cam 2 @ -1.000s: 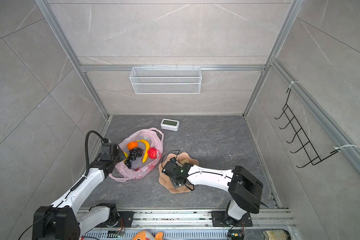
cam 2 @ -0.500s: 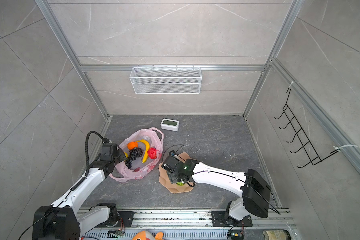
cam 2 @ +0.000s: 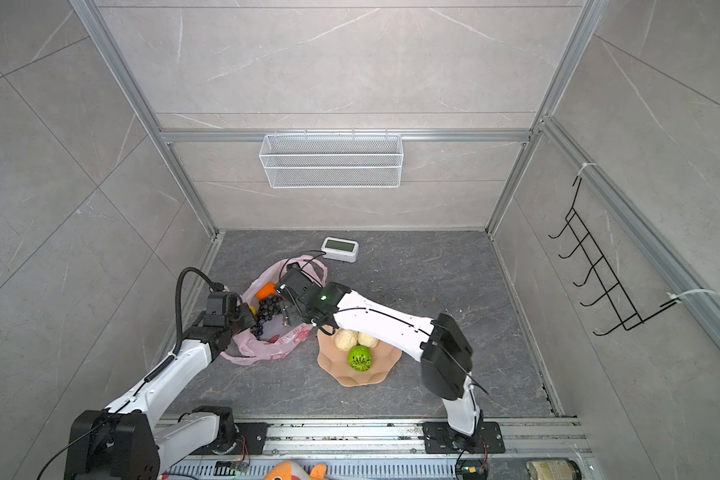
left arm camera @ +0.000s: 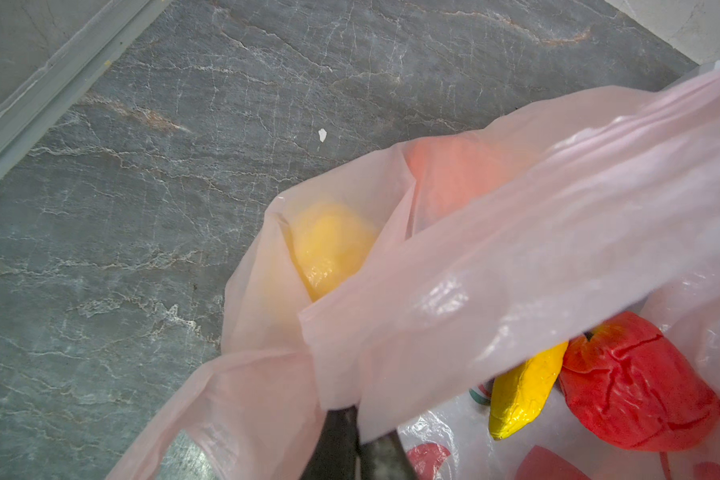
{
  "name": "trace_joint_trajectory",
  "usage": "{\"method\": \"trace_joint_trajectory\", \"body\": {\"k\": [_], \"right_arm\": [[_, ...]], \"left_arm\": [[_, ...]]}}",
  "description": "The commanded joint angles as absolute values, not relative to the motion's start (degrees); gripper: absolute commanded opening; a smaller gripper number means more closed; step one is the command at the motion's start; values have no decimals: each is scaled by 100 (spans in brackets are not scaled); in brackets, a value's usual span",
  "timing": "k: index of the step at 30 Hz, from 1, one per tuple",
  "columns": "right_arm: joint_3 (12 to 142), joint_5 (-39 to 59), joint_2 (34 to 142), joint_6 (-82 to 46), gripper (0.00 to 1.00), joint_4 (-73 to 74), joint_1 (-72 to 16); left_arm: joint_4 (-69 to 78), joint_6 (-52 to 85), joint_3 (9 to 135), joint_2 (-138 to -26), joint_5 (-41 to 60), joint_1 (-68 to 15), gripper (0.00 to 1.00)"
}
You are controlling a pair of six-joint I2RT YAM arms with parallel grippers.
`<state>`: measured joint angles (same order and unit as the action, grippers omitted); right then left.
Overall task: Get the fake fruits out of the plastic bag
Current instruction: 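Release the green fruit and move the right gripper back over the bag, then lower the right gripper into the bag and grasp the red apple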
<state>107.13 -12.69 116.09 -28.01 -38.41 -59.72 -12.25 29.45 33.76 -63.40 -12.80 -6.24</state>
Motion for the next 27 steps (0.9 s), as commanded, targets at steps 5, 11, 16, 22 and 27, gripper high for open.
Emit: {"method": "trace_joint_trajectory", "body": {"k": [5,11,16,22,27], "right_arm": [[12324,-1304,12913,-3759,73,-4757,-5967],[13178,-1561,13667,-4188,72,-5049,-5943],[13622,-1578,14153,-4420,72,-5460,-5808],[13037,-1639,13943,-4504,80,-5110,-5767],[13008,-1540,14059,-4543,85,-5108,-5680]], "left_arm": [[-1064,3058,3380,-6141,-1149,-642,0],[-1046,3093,3384,-6186,-1107,-642,0],[-1055,3119,3409,-6214,-1065,-642,0],[-1003,3124,3415,-6313,-1011,-642,0],[-1002,3121,3412,-6324,-1028,-642,0]]}}
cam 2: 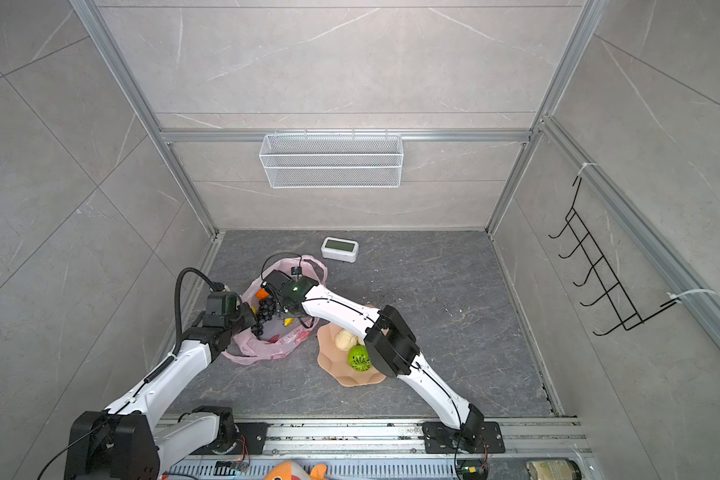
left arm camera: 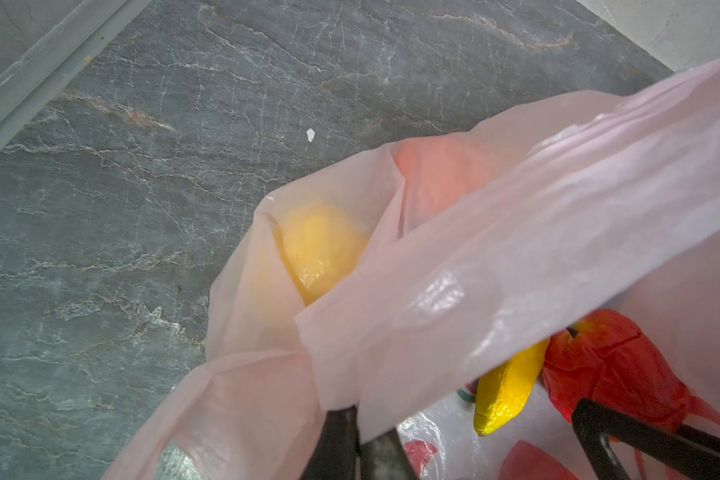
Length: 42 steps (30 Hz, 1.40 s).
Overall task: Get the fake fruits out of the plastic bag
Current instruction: 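Lower the right gripper into the bag and grasp the red apple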
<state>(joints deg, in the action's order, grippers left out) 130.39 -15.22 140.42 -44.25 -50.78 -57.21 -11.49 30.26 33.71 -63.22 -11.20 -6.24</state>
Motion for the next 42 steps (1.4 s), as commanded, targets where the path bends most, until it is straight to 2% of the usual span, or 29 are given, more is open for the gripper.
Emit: {"method": "trace_joint_trajectory", "body": {"k": [1,6,11,18,31,38,42], "right_arm": [[13018,-1466,14099,-4563,85,-5090,-5640],[13271,-1411,14284,-4460,85,-5083,-5568],[14245,-1721,14846,-4445,90,-5857,-5529],[14600,-1746,15115,-4478,91,-5987,-5439],[14774,-1687,15280,-4397,86,-5684,-5247],[14657,-1615,15171,-4377,75,-5534,-5247],[14576,-1633,15126,-4351,73,-5489,-5247]], "left_arm": [[-1010,3117,3402,-6312,-1042,-642,0],[-1021,3113,3404,-6322,-1076,-642,0],[-1007,3111,3393,-6330,-1091,-642,0],[-1006,3111,3395,-6340,-1090,-642,0],[-998,3103,3417,-6409,-1086,-642,0],[-1002,3092,3422,-6401,-1077,-642,0],[-993,3102,3427,-6402,-1082,-642,0]]}}
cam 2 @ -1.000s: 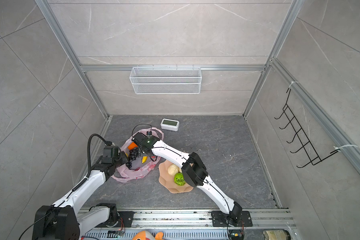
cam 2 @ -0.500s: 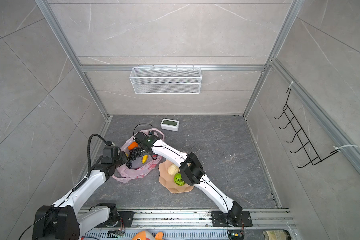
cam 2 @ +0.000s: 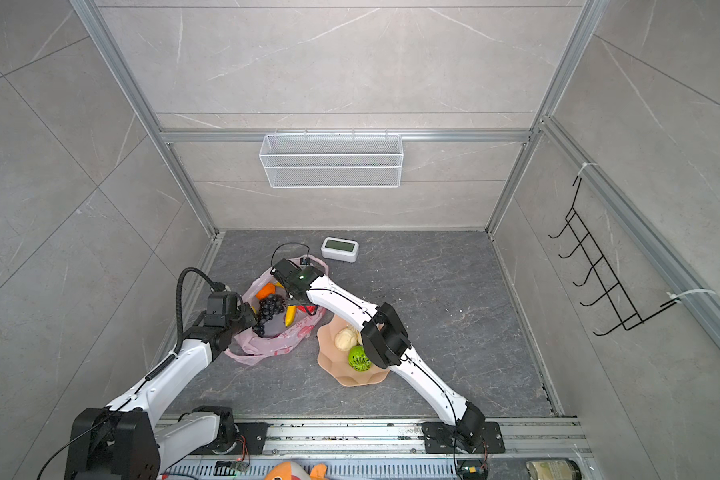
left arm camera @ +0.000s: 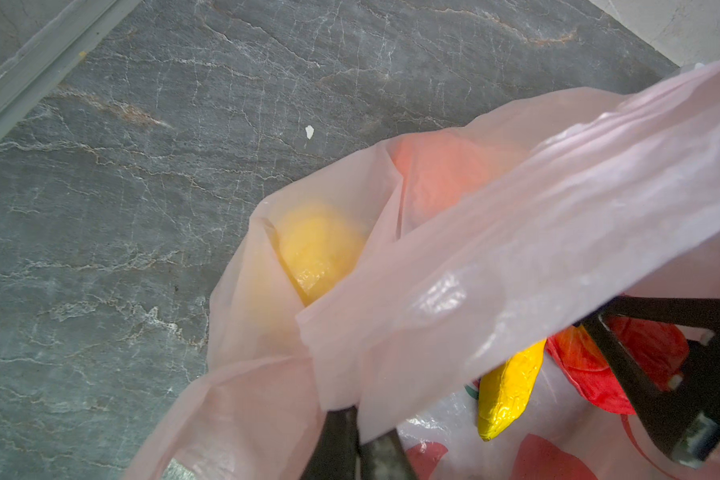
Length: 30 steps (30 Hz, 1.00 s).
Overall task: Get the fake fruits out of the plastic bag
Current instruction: 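Lower the right gripper into the bag and grasp the red apple, then lift the red apple out and carry it toward the peach bowl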
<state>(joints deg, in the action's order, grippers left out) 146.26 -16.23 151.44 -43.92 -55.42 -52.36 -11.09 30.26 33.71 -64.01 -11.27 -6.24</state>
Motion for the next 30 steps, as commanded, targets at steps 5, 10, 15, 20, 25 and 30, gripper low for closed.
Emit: {"method": "trace_joint_trajectory", "body": {"k": [5,10,15,20,25,30], "right_arm": [[14490,-1632,15036,-4368,70,-5470,-5247],[13883,-1371,14440,-4373,66,-4936,-5245],[12833,-1189,13665,-4403,64,-4060,-5247],[11794,-1078,12892,-4434,63,-3237,-5247],[10834,-741,12180,-4563,63,-2501,-5192],[9284,-447,11018,-4823,63,-1516,-4998]], "left_arm": [[-995,3089,3414,-6400,-1090,-641,0],[-1004,3095,3420,-6411,-1099,-642,0],[-995,3091,3426,-6426,-1099,-642,0],[-983,3093,3423,-6456,-1092,-642,0],[-977,3083,3420,-6471,-1121,-642,0],[-986,3068,3421,-6469,-1149,-643,0]]}}
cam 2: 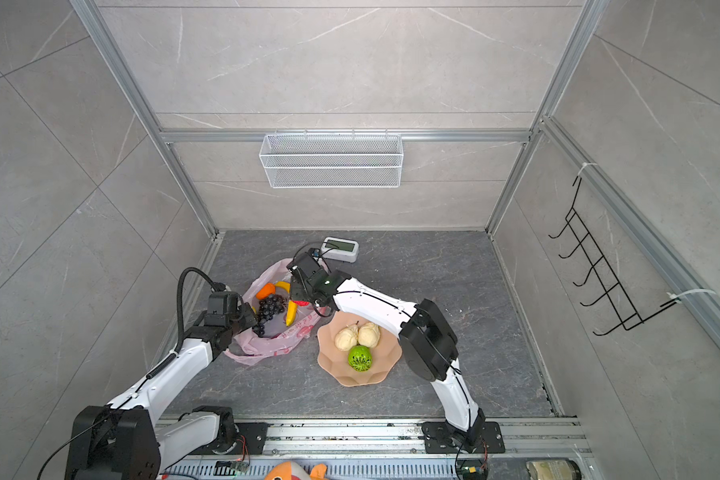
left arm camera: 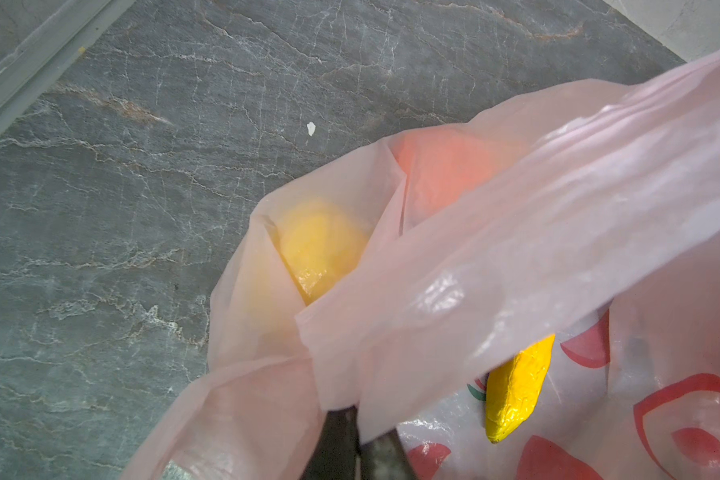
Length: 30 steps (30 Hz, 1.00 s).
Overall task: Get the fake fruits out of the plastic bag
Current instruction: 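Lift the red apple out and carry it toward the peach bowl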
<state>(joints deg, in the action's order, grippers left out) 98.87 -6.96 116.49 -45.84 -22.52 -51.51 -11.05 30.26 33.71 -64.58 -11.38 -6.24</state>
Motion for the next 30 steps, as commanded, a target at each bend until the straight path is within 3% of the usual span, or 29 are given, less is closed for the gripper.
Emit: {"method": "trace_joint_trajectory", "body": {"k": [1,15,30], "right_arm": [[8891,-404,10726,-4870,63,-1298,-4944],[5388,-210,7629,-5370,63,-335,-4359],[2798,-581,5380,-6349,60,-45,-4192]], "left_arm": [[-985,3054,3433,-6464,-1151,-642,0],[-1003,3013,3412,-6422,-1272,-641,0],[-970,3002,3404,-6474,-1302,-642,0]]}}
